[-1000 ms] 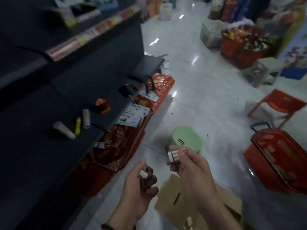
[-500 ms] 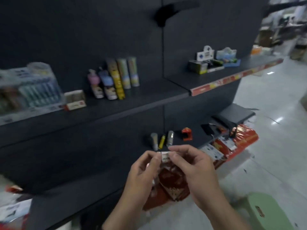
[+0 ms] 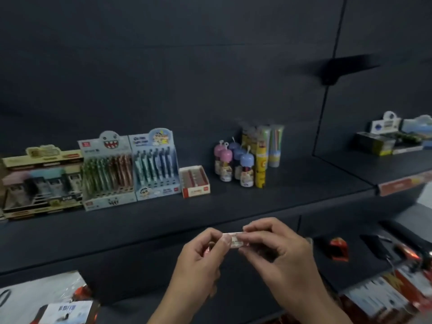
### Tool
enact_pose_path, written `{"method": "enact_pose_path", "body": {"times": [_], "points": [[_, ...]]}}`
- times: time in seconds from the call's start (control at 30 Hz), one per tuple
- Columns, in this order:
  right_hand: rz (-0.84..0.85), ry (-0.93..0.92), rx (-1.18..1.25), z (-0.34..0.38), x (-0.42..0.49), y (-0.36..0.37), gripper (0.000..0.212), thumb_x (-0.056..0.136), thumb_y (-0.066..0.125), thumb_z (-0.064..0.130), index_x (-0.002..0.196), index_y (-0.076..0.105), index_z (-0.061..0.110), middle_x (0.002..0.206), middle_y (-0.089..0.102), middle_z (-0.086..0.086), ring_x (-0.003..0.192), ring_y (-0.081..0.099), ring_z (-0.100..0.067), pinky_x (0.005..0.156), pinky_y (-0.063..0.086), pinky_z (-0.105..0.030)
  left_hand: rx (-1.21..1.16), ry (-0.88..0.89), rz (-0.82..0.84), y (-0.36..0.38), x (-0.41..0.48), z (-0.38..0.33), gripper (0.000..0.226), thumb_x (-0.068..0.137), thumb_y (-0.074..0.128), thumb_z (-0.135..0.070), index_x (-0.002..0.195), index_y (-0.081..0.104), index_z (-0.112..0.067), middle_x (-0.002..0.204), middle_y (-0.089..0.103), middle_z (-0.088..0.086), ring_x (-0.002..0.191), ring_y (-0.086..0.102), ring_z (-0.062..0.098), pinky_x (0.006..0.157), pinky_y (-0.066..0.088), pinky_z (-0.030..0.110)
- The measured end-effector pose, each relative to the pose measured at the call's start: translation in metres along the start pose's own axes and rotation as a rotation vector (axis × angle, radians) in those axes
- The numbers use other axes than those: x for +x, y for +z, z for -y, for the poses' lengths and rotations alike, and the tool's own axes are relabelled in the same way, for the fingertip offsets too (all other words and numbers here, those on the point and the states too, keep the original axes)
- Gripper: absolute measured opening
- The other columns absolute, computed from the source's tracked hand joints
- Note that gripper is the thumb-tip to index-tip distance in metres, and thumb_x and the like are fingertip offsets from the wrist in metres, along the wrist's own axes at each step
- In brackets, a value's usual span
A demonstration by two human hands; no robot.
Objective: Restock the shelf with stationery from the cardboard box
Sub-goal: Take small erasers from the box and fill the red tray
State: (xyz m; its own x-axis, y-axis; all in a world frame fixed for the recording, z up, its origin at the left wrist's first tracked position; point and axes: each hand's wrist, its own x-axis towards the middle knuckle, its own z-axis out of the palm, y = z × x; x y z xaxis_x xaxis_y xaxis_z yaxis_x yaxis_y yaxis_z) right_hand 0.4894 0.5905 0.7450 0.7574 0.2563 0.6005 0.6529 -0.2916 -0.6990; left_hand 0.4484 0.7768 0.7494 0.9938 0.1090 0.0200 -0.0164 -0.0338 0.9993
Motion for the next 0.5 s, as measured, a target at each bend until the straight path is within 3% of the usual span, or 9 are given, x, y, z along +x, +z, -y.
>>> {"method": "enact_pose_path", "body": {"times": [0.07, 0.17, 0.27, 0.37, 0.5], "points": [[0.049, -0.078, -0.02, -0.012, 0.026, 0.01, 0.029, 0.084, 0.089, 0.009, 0.105, 0.084, 0.029, 0.109, 0.068, 0.019, 0.094, 0.073, -0.008, 0.073, 0.057, -0.021, 0.03, 0.008, -0.021, -0.012, 0.018, -0.003, 0.025, 0.102, 0.064, -0.036, 0.087, 0.07, -0.018, 0.068, 0.03, 0.01, 0.045, 0.029, 0.019, 0.043, 0.028, 0.027], [0.127, -0.164, -0.025, -0.036, 0.064, 0.024, 0.025, 0.086, 0.088, 0.01, 0.107, 0.083, 0.022, 0.107, 0.068, 0.018, 0.091, 0.071, -0.007, 0.073, 0.057, -0.021, 0.119, -0.004, -0.086, -0.026, 0.046, -0.005, 0.023, 0.102, 0.065, -0.038, 0.087, 0.072, -0.023, 0.061, 0.034, 0.007, 0.045, 0.037, 0.023, 0.041, 0.044, 0.033], [0.122, -0.162, -0.015, -0.062, 0.102, 0.038, 0.024, 0.084, 0.089, 0.012, 0.105, 0.082, 0.021, 0.104, 0.069, 0.018, 0.093, 0.071, -0.006, 0.076, 0.058, -0.022, 0.256, 0.042, -0.205, -0.044, 0.073, -0.001, 0.019, 0.101, 0.069, -0.038, 0.086, 0.067, -0.027, 0.055, 0.043, 0.001, 0.048, 0.045, 0.017, 0.047, 0.044, 0.035], [0.105, -0.132, -0.062, -0.091, 0.147, 0.049, 0.017, 0.084, 0.09, 0.015, 0.098, 0.083, 0.021, 0.097, 0.071, 0.018, 0.092, 0.069, -0.001, 0.078, 0.055, -0.018, 0.504, 0.114, -0.358, -0.067, 0.104, 0.008, 0.012, 0.1, 0.07, -0.038, 0.09, 0.065, -0.033, 0.074, 0.063, 0.002, 0.059, 0.052, 0.006, 0.06, 0.045, 0.032], [0.237, -0.092, -0.129, -0.122, 0.211, 0.073, 0.01, 0.089, 0.085, 0.019, 0.096, 0.082, 0.025, 0.095, 0.07, 0.019, 0.091, 0.065, 0.003, 0.082, 0.054, -0.019, 0.654, 0.068, -0.415, -0.088, 0.143, 0.017, 0.009, 0.1, 0.068, -0.036, 0.097, 0.06, -0.037, 0.09, 0.068, -0.018, 0.08, 0.064, 0.003, 0.068, 0.05, 0.028]]}}
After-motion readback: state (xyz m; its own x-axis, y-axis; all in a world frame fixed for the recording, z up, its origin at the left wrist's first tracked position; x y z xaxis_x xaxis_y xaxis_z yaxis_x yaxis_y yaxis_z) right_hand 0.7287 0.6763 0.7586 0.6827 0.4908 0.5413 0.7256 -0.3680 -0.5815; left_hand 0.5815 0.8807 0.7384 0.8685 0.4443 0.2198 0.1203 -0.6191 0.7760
